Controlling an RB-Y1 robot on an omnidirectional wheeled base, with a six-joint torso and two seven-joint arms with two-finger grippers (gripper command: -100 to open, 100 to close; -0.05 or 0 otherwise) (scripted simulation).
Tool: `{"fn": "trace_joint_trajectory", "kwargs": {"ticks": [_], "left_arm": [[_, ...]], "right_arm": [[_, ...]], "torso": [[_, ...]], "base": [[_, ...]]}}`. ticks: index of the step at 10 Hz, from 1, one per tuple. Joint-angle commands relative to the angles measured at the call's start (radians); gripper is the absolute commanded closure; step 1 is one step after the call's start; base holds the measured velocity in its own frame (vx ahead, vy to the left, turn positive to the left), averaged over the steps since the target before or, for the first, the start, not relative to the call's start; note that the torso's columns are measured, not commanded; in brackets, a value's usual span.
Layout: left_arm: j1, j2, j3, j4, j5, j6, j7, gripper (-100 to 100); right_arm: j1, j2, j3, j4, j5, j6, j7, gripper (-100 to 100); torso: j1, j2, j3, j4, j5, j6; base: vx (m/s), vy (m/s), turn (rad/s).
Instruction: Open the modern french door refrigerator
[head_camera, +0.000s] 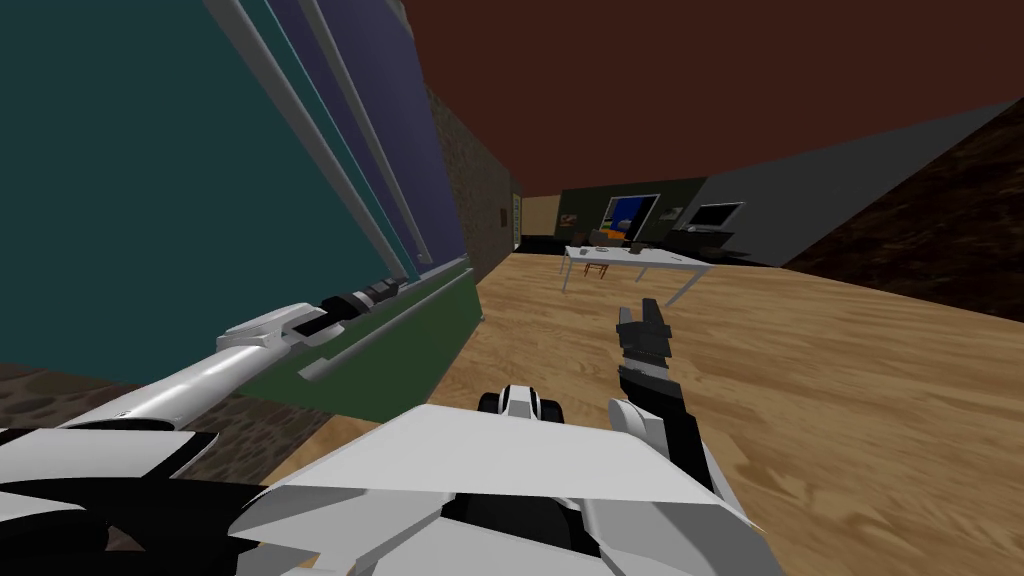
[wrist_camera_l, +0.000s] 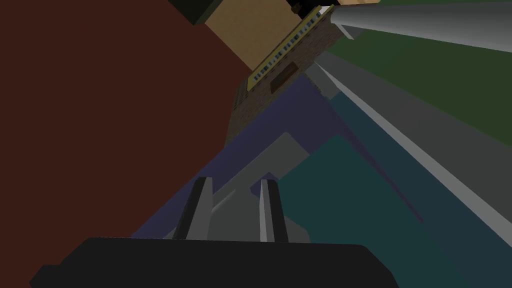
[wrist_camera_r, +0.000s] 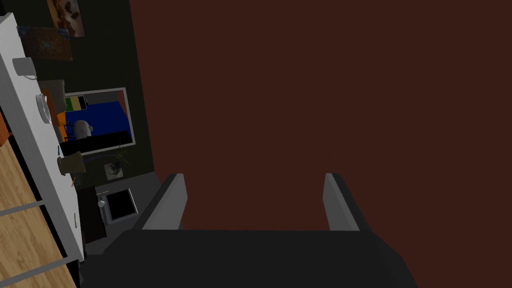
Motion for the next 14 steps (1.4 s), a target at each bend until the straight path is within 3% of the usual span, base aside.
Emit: {"fn": "trace_joint_trajectory", "kwargs": {"ticks": [1, 6, 7, 8, 10, 14], "left_arm": [[0.026, 0.003, 0.009, -0.063, 0.002, -0.031, 0.004, 100], [0.035, 0.011, -0.01, -0.154, -0.003, -0.114, 0.022, 100], [0.048, 0.011, -0.012, -0.154, -0.003, -0.094, 0.024, 100], [0.056, 0.011, -0.021, -0.2, -0.005, -0.133, 0.026, 100], [0.057, 0.012, -0.023, -0.22, -0.005, -0.15, 0.026, 100], [0.061, 0.017, -0.035, -0.317, -0.007, -0.236, 0.029, 100]], "right_arm": [[0.0, 0.0, 0.0, 0.0, 0.0, 0.0, 0.0, 0], [0.0, 0.0, 0.0, 0.0, 0.0, 0.0, 0.0, 0], [0.0, 0.0, 0.0, 0.0, 0.0, 0.0, 0.0, 0], [0.0, 0.0, 0.0, 0.0, 0.0, 0.0, 0.0, 0], [0.0, 0.0, 0.0, 0.0, 0.0, 0.0, 0.0, 0], [0.0, 0.0, 0.0, 0.0, 0.0, 0.0, 0.0, 0]], "torso": [[0.0, -0.001, -0.001, 0.0, 0.0, -0.001], [0.003, -0.001, -0.002, 0.003, -0.002, 0.0], [0.002, -0.001, -0.002, 0.003, -0.002, 0.0], [0.003, -0.005, -0.004, 0.001, -0.002, -0.001], [0.004, 0.0, -0.001, 0.001, 0.0, 0.002], [0.006, -0.011, -0.007, -0.006, 0.005, 0.003]], "base": [[-0.1, -0.002, 0.01], [-0.132, 0.019, -0.006], [-0.049, 0.002, -0.026], [-0.102, 0.024, 0.004], [-0.138, 0.062, -0.012], [-0.147, 0.086, 0.012]]}}
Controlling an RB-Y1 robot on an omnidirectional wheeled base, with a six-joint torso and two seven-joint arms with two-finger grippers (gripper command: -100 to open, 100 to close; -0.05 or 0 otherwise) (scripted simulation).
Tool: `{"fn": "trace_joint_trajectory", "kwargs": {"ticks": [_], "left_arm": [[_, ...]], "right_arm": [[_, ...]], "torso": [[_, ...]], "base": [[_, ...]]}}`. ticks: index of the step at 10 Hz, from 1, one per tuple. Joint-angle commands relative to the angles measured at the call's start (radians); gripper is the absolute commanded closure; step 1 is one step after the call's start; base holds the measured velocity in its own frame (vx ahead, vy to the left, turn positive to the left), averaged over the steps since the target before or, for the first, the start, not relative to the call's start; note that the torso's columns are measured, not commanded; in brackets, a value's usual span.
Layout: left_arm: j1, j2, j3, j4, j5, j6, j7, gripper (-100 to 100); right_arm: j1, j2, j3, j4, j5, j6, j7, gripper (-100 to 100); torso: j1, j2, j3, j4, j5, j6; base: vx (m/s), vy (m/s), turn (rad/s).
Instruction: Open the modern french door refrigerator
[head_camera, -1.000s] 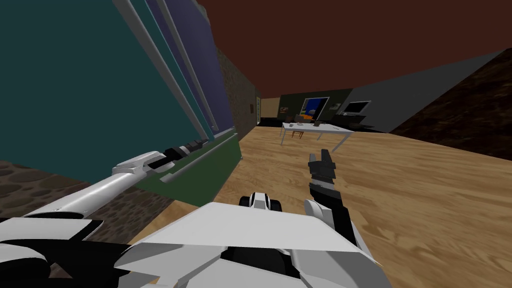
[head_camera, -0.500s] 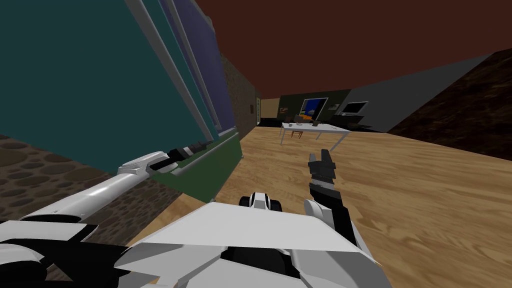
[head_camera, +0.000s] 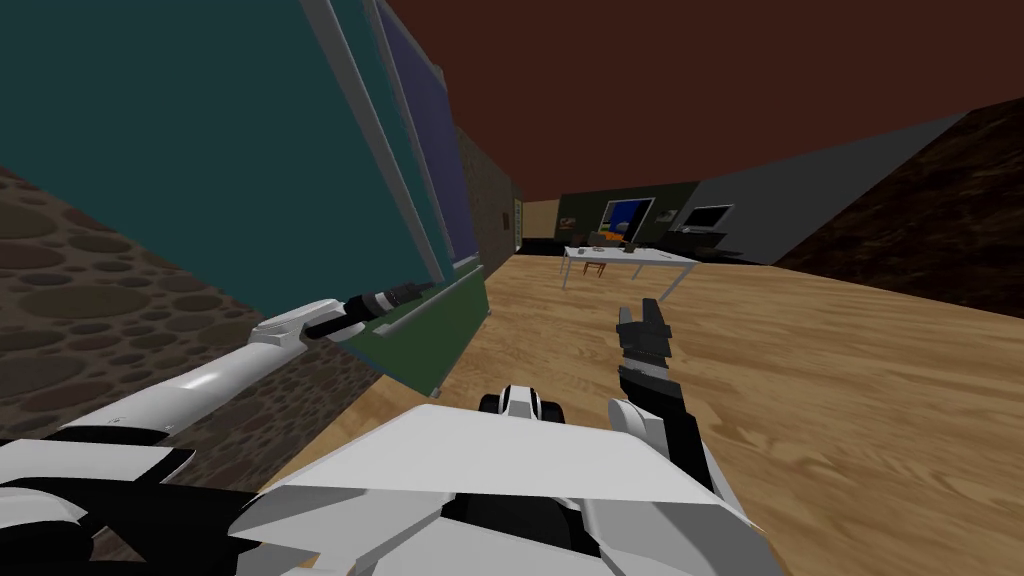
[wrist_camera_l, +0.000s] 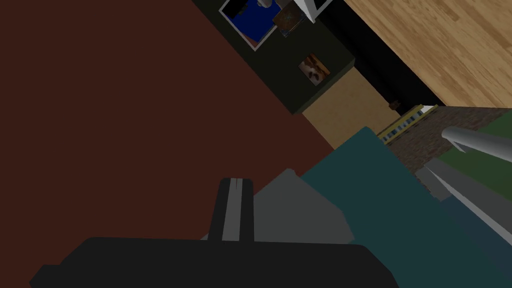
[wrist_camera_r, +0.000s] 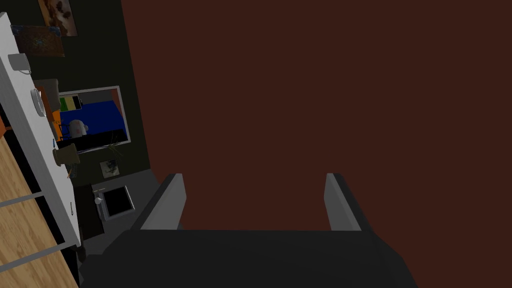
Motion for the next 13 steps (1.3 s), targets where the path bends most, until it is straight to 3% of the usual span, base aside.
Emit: {"fn": "trace_joint_trajectory", "kwargs": {"ticks": [1, 3, 4, 8, 9, 13], "left_arm": [[-0.001, 0.006, -0.006, -0.042, 0.0, -0.055, 0.005, 100], [0.0, 0.003, -0.008, -0.048, -0.001, -0.06, 0.003, 100], [-0.002, -0.001, -0.007, -0.022, 0.001, -0.039, 0.004, -100], [-0.01, -0.004, -0.012, -0.004, 0.001, -0.023, 0.005, -100], [-0.01, -0.004, -0.012, -0.004, 0.001, -0.024, 0.005, 100], [-0.008, 0.006, -0.023, -0.07, -0.001, -0.086, 0.014, 100]], "right_arm": [[0.0, 0.0, 0.0, 0.0, 0.0, 0.0, 0.0, 0], [0.0, 0.0, 0.0, 0.0, 0.0, 0.0, 0.0, 0], [0.0, 0.0, 0.0, 0.0, 0.0, 0.0, 0.0, 0], [0.001, 0.0, 0.0, 0.0, 0.0, 0.0, 0.0, 0], [0.0, 0.0, 0.0, 0.0, 0.0, 0.0, 0.0, 0], [0.0, 0.0, 0.0, 0.0, 0.0, 0.0, 0.0, 0]], "torso": [[0.0, -0.002, -0.002, -0.001, 0.0, 0.0], [0.0, -0.002, -0.001, -0.001, 0.0, 0.0], [-0.001, -0.004, -0.002, -0.001, 0.0, 0.0], [0.001, -0.006, -0.004, -0.003, 0.001, 0.004], [0.002, 0.001, 0.0, 0.0, 0.001, 0.001], [-0.004, 0.017, 0.011, 0.009, -0.004, -0.004]], "base": [[-0.124, 0.072, 0.001], [-0.083, 0.043, 0.0], [0.072, -0.029, -0.019], [0.075, -0.033, 0.008], [0.008, -0.002, -0.003], [-0.093, 0.069, -0.002]]}}
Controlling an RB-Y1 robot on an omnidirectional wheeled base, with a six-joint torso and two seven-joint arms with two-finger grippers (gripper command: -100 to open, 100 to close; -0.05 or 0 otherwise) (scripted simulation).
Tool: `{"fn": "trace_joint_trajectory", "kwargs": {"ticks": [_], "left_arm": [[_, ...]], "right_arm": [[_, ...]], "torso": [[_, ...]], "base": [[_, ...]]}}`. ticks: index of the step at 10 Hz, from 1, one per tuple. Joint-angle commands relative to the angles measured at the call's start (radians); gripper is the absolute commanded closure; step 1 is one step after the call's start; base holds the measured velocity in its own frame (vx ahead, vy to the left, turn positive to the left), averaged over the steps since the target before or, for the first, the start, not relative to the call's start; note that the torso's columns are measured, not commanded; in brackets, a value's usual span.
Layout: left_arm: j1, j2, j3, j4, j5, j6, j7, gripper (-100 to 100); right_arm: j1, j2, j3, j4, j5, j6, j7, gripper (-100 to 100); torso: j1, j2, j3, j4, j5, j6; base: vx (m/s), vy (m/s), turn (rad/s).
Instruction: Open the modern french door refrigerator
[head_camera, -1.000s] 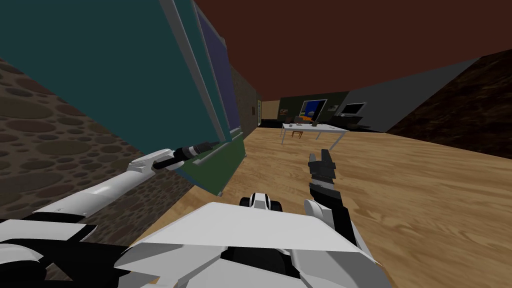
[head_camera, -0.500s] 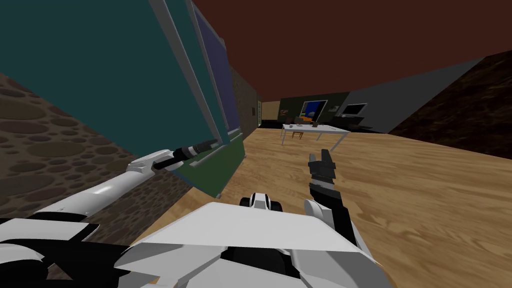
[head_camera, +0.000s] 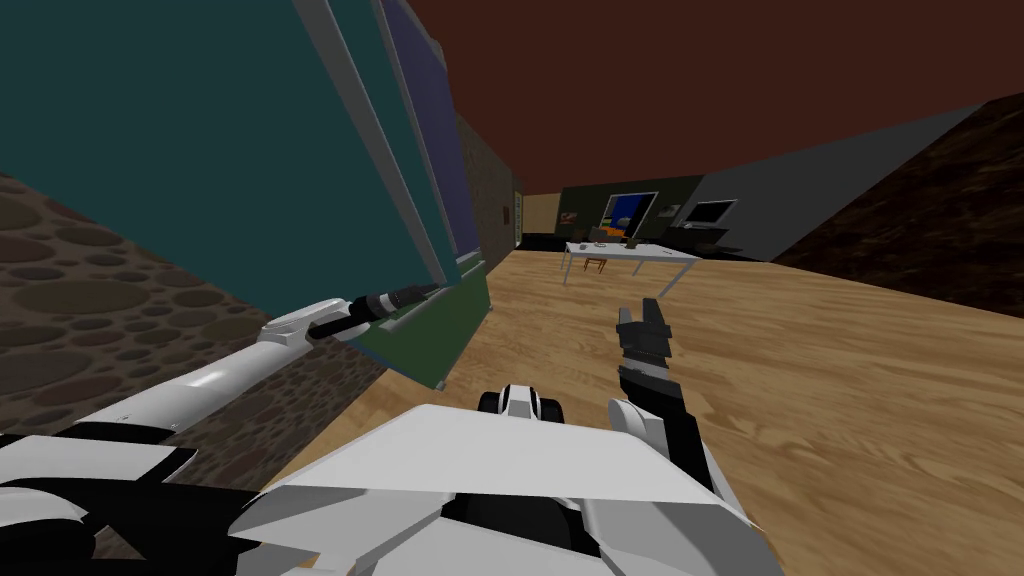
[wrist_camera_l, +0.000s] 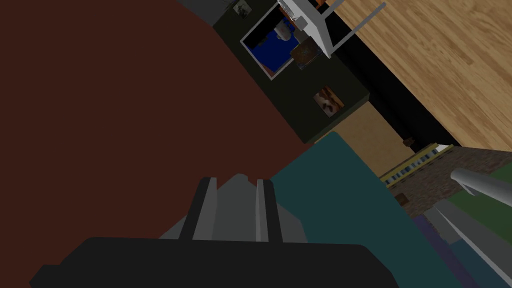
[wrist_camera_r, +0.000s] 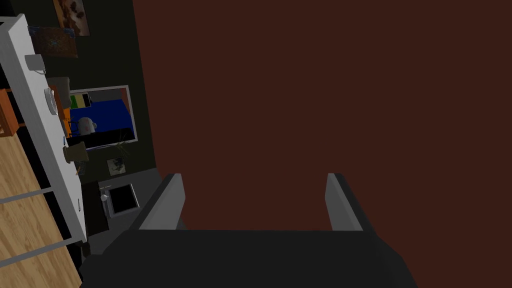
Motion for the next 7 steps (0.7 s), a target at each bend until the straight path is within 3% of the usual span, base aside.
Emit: {"fn": "trace_joint_trajectory", "kwargs": {"ticks": [1, 4, 7], "left_arm": [[0.003, 0.007, 0.002, -0.054, 0.002, -0.037, 0.004, 100], [0.015, 0.01, -0.013, -0.071, -0.004, -0.057, 0.009, 100], [0.005, 0.014, -0.026, -0.133, -0.006, -0.128, 0.01, 100]], "right_arm": [[0.0, 0.0, 0.0, 0.0, 0.0, 0.0, 0.0, 0], [0.0, 0.0, 0.0, 0.0, 0.0, 0.0, 0.0, 0], [0.0, 0.0, 0.0, 0.0, 0.0, 0.0, 0.0, 0]], "torso": [[0.001, -0.003, -0.002, 0.001, -0.001, -0.001], [-0.001, -0.006, -0.005, 0.003, -0.004, 0.003], [0.003, -0.007, -0.006, 0.0, -0.001, 0.003]], "base": [[-0.105, 0.043, 0.039], [-0.087, 0.036, 0.007], [-0.084, 0.1, 0.004]]}}
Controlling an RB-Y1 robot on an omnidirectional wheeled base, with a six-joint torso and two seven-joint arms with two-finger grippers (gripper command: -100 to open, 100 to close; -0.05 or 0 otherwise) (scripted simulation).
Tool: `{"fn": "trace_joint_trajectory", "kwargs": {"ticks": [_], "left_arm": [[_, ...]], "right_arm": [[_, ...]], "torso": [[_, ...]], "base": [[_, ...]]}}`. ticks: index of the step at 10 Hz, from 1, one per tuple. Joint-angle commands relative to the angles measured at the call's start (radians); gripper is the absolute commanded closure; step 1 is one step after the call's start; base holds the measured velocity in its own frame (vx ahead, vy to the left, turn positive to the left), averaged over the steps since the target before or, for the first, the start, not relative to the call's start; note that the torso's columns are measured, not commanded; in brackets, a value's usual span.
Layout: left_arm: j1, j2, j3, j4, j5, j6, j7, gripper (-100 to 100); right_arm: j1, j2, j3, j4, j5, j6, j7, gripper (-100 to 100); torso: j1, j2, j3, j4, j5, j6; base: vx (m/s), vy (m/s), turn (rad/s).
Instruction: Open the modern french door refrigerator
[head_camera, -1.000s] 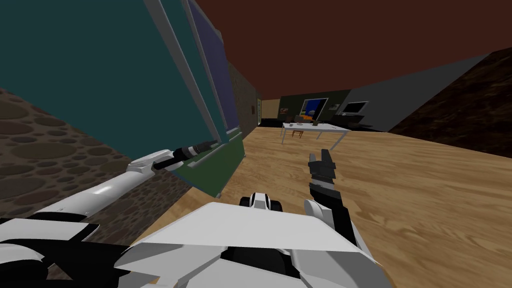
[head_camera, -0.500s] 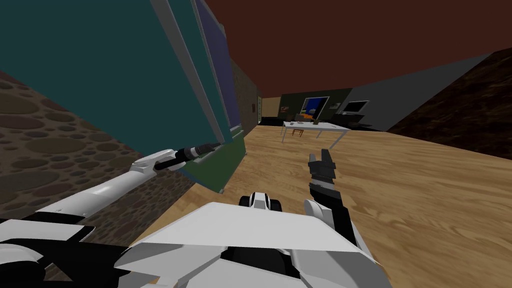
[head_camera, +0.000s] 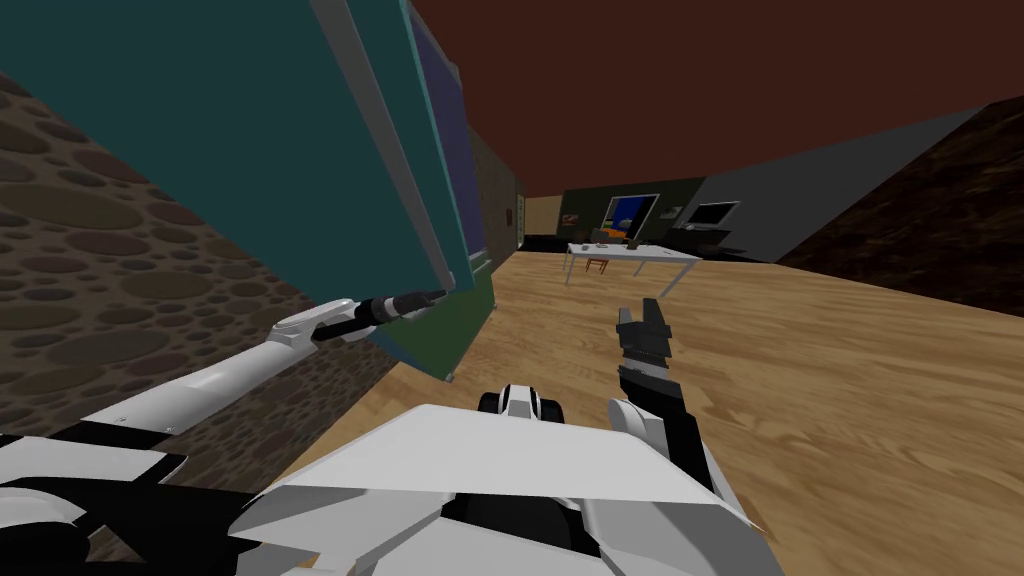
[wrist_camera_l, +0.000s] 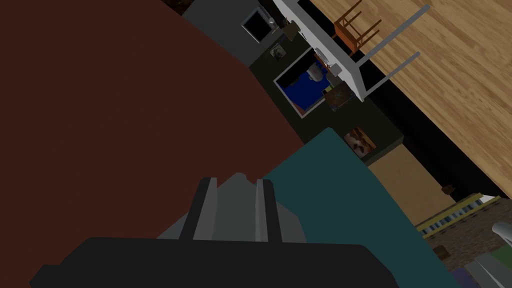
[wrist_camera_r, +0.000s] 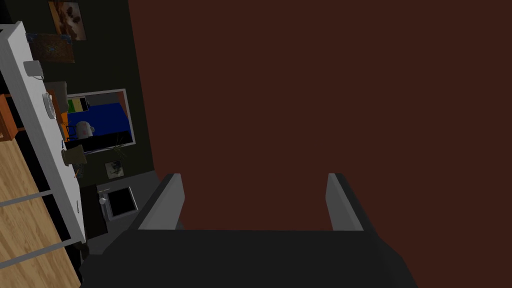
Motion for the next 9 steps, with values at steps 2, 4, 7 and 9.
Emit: {"fn": "trace_joint_trajectory", "kwargs": {"ticks": [2, 4, 7, 9], "left_arm": [[-0.013, 0.003, 0.004, -0.046, 0.004, -0.043, -0.002, 100], [-0.017, 0.044, 0.018, -0.052, 0.024, -0.044, 0.046, -100], [-0.024, 0.069, 0.029, -0.056, 0.036, -0.045, 0.072, -100], [-0.024, 0.071, 0.03, -0.056, 0.037, -0.044, 0.077, 0]], "right_arm": [[0.0, 0.0, 0.0, 0.0, 0.0, 0.0, 0.0, 0], [0.0, 0.0, 0.0, 0.0, 0.0, 0.0, 0.0, 0], [0.0, 0.0, 0.0, 0.0, 0.0, 0.0, 0.0, 0], [0.0, 0.0, 0.0, 0.0, 0.0, 0.0, 0.0, 0]], "torso": [[-0.002, 0.001, 0.0, 0.001, 0.0, -0.002], [-0.003, -0.004, -0.002, -0.002, 0.0, 0.0], [-0.003, -0.012, -0.006, -0.008, 0.002, 0.005], [-0.001, -0.01, -0.004, -0.009, 0.004, 0.003]], "base": [[-0.061, 0.049, 0.007], [0.01, 0.006, 0.084], [0.016, -0.007, 0.062], [0.001, 0.003, 0.004]]}}
